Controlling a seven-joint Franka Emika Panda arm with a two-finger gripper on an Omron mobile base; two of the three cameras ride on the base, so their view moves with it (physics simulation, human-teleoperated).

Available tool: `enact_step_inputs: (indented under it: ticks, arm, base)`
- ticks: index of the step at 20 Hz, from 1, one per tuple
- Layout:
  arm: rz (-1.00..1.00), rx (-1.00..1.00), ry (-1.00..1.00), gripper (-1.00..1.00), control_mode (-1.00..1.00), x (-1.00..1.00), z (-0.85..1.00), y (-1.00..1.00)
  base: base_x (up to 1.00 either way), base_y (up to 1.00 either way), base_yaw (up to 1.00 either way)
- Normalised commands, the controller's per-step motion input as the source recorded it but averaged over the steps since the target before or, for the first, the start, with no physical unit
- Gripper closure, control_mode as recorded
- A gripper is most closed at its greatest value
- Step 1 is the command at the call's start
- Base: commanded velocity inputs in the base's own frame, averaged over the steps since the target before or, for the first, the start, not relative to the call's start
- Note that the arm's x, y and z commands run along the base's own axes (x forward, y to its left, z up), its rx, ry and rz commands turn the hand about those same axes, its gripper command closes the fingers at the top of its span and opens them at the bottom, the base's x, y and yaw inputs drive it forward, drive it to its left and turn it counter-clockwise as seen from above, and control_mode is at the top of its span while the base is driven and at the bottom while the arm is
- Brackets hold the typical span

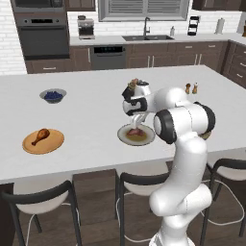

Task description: Pick the chicken drumstick and potato from their plates and place them in the bowl. Then put the bowl in the fridge.

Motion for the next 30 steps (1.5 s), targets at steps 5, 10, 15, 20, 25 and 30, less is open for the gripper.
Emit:
enact_step_inputs:
  ticks: [5,10,15,20,25,30]
  arm:
    - [0.1,0.0,0.02,-1.0,-1.0,0.33,-0.36,0.0]
    - [0.05,0.0,0.04,-1.0,-1.0,0.29,-0.35,0.0]
    - [0.0,0.0,0.01,-1.0,-1.0,0.18,-0.33,0.0]
    - [0.0,0.0,0.08,-1.0,-1.0,0.0,-0.47,0.0]
    - [0.0,0.0,0.03,-1.0,-1.0,0.0,-0.33,0.0]
    - [0.0,0.0,0.0,1.0,-1.0,0.0,-0.16,0.0]
  base:
    - [0.0,0.0,0.0]
    - [0.0,0.0,0.0]
    - [0.0,0.0,0.0]
    - [0.0,0.0,0.0]
    - [0.0,0.0,0.0]
    - [0.0,0.0,0.0]
